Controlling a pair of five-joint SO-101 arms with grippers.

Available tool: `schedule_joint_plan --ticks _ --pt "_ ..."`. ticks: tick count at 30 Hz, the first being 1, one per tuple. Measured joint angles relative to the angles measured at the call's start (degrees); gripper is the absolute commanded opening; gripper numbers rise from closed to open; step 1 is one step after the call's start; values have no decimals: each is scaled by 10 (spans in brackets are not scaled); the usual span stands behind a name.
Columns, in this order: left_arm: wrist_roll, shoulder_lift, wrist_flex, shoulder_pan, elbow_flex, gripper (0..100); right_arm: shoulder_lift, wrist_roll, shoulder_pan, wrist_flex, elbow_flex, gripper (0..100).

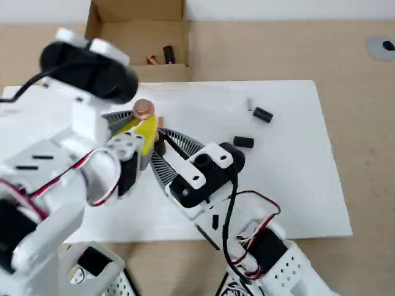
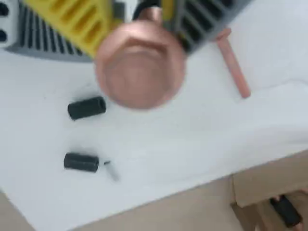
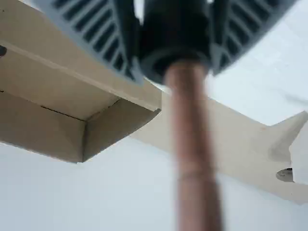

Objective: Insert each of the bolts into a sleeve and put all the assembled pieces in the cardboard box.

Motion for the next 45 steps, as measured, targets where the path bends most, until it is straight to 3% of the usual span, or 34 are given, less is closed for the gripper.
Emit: schedule_joint_plan --ticks 18,20,24,28,36,41,45 --pt "0 -97 -17 -2 122 153 -1 0 0 35 -1 9" --pt "-2 -98 -23 -39 124 120 -1 0 0 35 -1 9" --pt "14 -75 -30 -185 161 108 -1 0 0 47 -3 9" --pt "18 17 -31 -280 213 109 -1 0 27 58 -18 9" --pt "62 287 6 -268 177 105 -1 0 135 59 -43 9" --pt "105 470 60 -256 87 103 -1 0 141 98 -43 9" --pt "163 554 69 -285 33 103 -1 0 141 128 -43 9"
